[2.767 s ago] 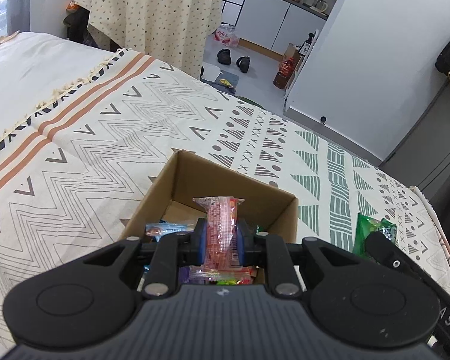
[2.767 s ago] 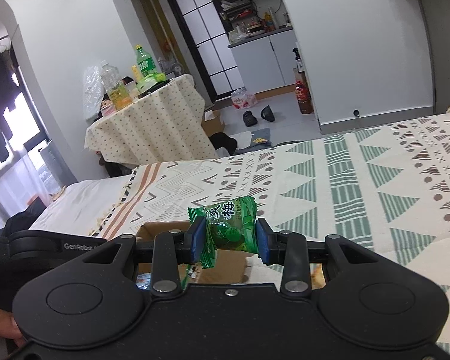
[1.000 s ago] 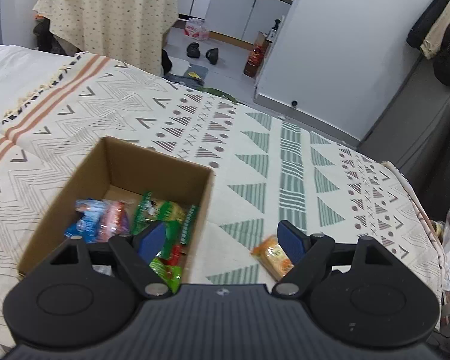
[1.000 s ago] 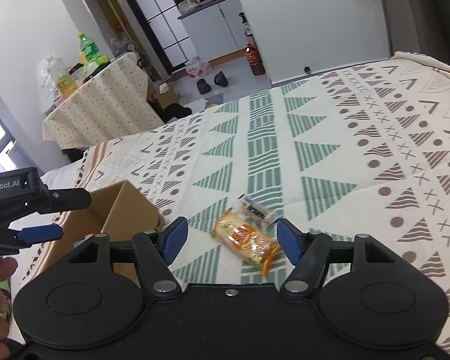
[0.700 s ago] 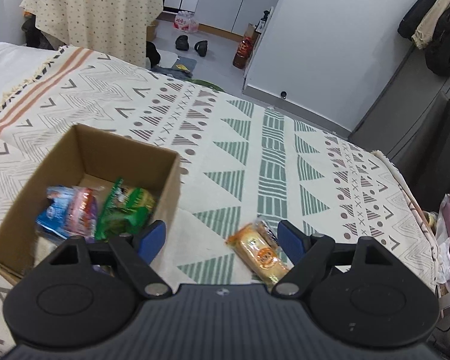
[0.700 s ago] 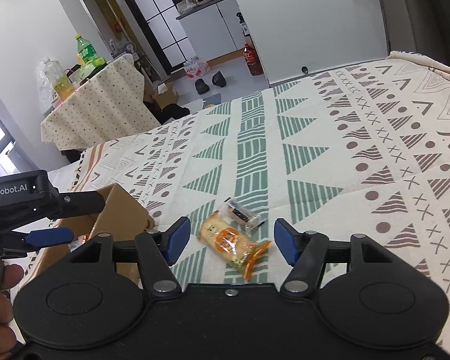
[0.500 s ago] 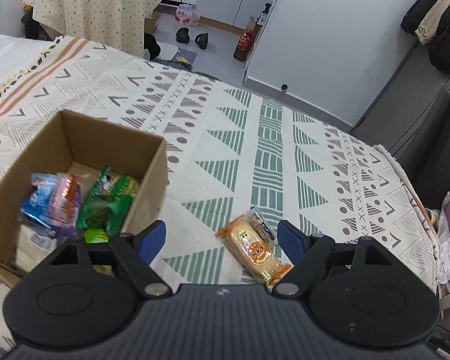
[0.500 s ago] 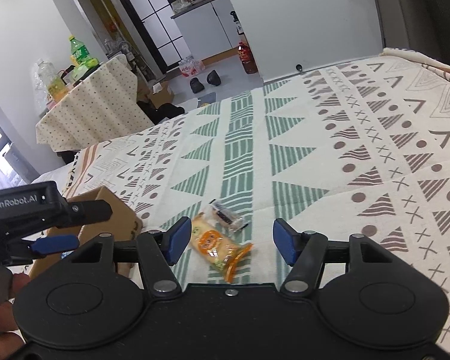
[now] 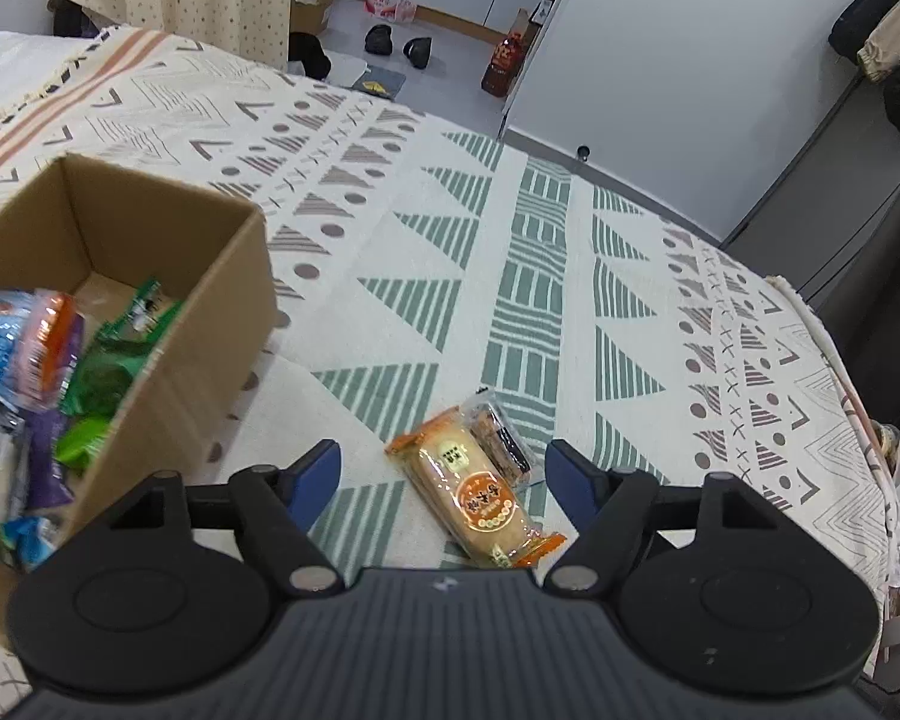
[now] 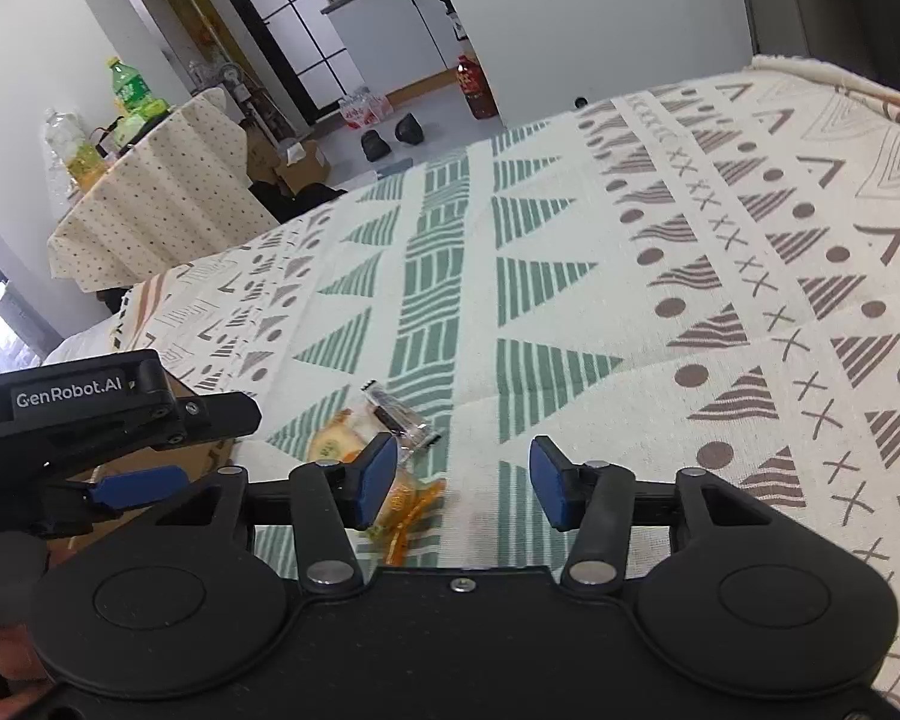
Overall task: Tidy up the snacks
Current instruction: 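Move the left tool to the orange cake bar while the right tool approaches the clear packet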
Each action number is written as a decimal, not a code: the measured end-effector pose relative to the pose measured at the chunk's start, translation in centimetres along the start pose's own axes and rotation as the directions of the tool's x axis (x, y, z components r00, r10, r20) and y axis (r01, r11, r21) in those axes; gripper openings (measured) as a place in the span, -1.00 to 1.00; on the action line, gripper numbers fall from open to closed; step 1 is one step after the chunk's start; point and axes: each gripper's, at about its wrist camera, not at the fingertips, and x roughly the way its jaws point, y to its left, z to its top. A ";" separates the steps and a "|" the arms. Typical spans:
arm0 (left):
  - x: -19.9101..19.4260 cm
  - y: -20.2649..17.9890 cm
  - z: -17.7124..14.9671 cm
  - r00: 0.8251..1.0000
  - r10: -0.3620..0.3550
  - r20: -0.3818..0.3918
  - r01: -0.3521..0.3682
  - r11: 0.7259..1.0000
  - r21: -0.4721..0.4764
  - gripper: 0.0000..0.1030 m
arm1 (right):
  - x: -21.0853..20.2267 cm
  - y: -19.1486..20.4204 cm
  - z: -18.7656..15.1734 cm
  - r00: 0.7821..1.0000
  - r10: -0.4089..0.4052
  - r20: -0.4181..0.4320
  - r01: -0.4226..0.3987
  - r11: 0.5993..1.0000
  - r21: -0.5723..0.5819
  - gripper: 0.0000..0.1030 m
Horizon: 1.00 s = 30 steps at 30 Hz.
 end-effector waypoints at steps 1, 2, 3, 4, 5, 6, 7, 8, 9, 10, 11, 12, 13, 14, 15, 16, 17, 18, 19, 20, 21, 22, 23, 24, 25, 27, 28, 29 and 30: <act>0.4 -0.1 -0.1 1.000 0.000 -0.004 0.000 1.000 -0.002 0.38 | 0.2 -0.2 0.0 1.000 0.000 -0.004 0.000 1.000 0.005 -0.07; 0.7 -0.3 -0.3 1.000 0.001 -0.009 -0.001 1.000 -0.004 0.36 | 0.4 -0.3 0.0 1.000 0.001 -0.008 -0.001 1.000 0.010 -0.08; 1.1 -0.4 -0.4 1.000 0.003 -0.013 -0.003 1.000 -0.006 0.33 | 0.6 -0.5 0.0 1.000 0.002 -0.011 -0.002 1.000 0.015 -0.09; 1.4 -0.5 -0.5 1.000 0.006 -0.016 -0.006 1.000 -0.008 0.30 | 0.8 -0.6 0.0 1.000 0.004 -0.013 -0.003 1.000 0.018 -0.09; 1.7 -0.6 -0.6 1.000 0.009 -0.020 -0.009 1.000 -0.011 0.29 | 0.9 -0.7 0.1 1.000 0.005 -0.014 -0.005 1.000 0.020 -0.10; 2.1 -0.7 -0.7 1.000 0.010 -0.025 -0.011 1.000 -0.013 0.25 | 1.1 -0.8 0.1 1.000 0.007 -0.016 -0.006 1.000 0.022 -0.10; 2.5 -0.7 -0.8 0.999 0.011 -0.030 -0.011 1.000 -0.014 0.21 | 1.3 -0.9 0.1 1.000 0.008 -0.019 -0.008 1.000 0.024 -0.11; 2.8 -0.8 -0.9 0.999 0.012 -0.036 -0.012 1.000 -0.016 0.20 | 1.5 -1.0 0.1 1.000 0.010 -0.022 -0.009 1.000 0.027 -0.13; 3.2 -0.8 -1.0 0.999 0.013 -0.040 -0.013 1.000 -0.019 0.17 | 1.6 -1.1 0.1 1.000 0.012 -0.026 -0.011 1.000 0.029 -0.15; 3.5 -0.9 -1.1 0.999 0.014 -0.043 -0.015 1.000 -0.022 0.16 | 1.8 -1.2 0.1 1.000 0.012 -0.029 -0.012 0.999 0.031 -0.16; 3.8 -1.0 -1.1 0.999 0.017 -0.046 -0.018 1.000 -0.023 0.16 | 1.9 -1.3 0.1 0.999 0.012 -0.031 -0.011 0.999 0.035 -0.17; 4.1 -1.1 -1.2 0.999 0.018 -0.050 -0.019 1.000 -0.021 0.14 | 2.1 -1.4 0.1 0.999 0.012 -0.033 -0.010 0.999 0.038 -0.17; 4.5 -1.2 -1.2 0.998 0.019 -0.055 -0.021 1.000 -0.019 0.12 | 2.2 -1.5 0.1 0.999 0.013 -0.034 -0.012 0.999 0.042 -0.17; 4.8 -1.3 -1.3 0.998 0.020 -0.060 -0.021 1.000 -0.018 0.12 | 2.3 -1.5 0.2 0.999 0.013 -0.035 -0.011 0.999 0.045 -0.18; 5.0 -1.4 -1.3 0.998 0.020 -0.064 -0.021 1.000 -0.019 0.10 | 2.5 -1.6 0.2 0.999 0.013 -0.036 -0.011 0.999 0.048 -0.18; 5.3 -1.5 -1.3 0.998 0.020 -0.068 -0.022 1.000 -0.020 0.10 | 2.6 -1.7 0.2 0.999 0.014 -0.038 -0.012 0.999 0.050 -0.18; 5.6 -1.5 -1.3 0.997 0.022 -0.070 -0.023 1.000 -0.021 0.10 | 2.8 -1.8 0.2 0.999 0.014 -0.040 -0.012 0.998 0.054 -0.19; 5.9 -1.6 -1.4 0.997 0.025 -0.074 -0.026 0.999 -0.021 0.10 | 2.9 -1.8 0.2 0.999 0.013 -0.042 -0.011 0.998 0.057 -0.19; 6.1 -1.6 -1.4 0.997 0.029 -0.077 -0.031 0.999 -0.023 0.10 | 3.1 -1.9 0.3 0.999 0.013 -0.043 -0.011 0.998 0.060 -0.19; 6.4 -1.6 -1.4 0.996 0.031 -0.079 -0.033 0.999 -0.025 0.10 | 3.2 -2.0 0.3 0.999 0.014 -0.043 -0.011 0.998 0.064 -0.19; 6.6 -1.6 -1.4 0.996 0.031 -0.082 -0.033 0.999 -0.024 0.10 | 3.4 -2.0 0.2 0.999 0.015 -0.043 -0.012 0.998 0.067 -0.19; 6.8 -1.6 -1.4 0.996 0.032 -0.086 -0.034 0.999 -0.022 0.10 | 3.5 -2.0 0.2 0.999 0.017 -0.043 -0.014 0.998 0.069 -0.19; 7.1 -1.6 -1.5 0.995 0.035 -0.091 -0.037 0.999 -0.021 0.10 | 3.6 -2.0 0.2 0.999 0.019 -0.044 -0.016 0.997 0.069 -0.19; 7.3 -1.6 -1.5 0.995 0.039 -0.096 -0.042 0.999 -0.022 0.10 | 3.8 -2.1 0.2 0.999 0.019 -0.046 -0.016 0.997 0.070 -0.20; 7.3 -1.6 -1.5 0.994 0.043 -0.097 -0.046 0.999 -0.020 0.07 | 3.9 -2.1 0.1 0.999 0.019 -0.047 -0.016 0.997 0.072 -0.20; 7.3 -1.5 -1.4 0.994 0.049 -0.097 -0.050 0.999 -0.008 0.04 | 4.2 -2.1 0.1 0.999 0.015 -0.049 -0.011 0.997 0.077 -0.20; 7.3 -1.5 -1.4 0.994 0.053 -0.098 -0.054 0.999 -0.005 0.02 | 4.3 -2.1 0.1 0.999 0.017 -0.047 -0.014 0.997 0.079 -0.20; 7.2 -1.4 -1.3 0.994 0.059 -0.097 -0.059 0.998 -0.002 -0.01 | 4.4 -2.0 0.1 0.999 0.021 -0.044 -0.017 0.997 0.078 -0.20; 7.1 -1.2 -1.2 0.993 0.064 -0.098 -0.065 0.998 -0.001 -0.07 | 4.5 -1.9 0.1 0.999 0.024 -0.040 -0.020 0.997 0.076 -0.20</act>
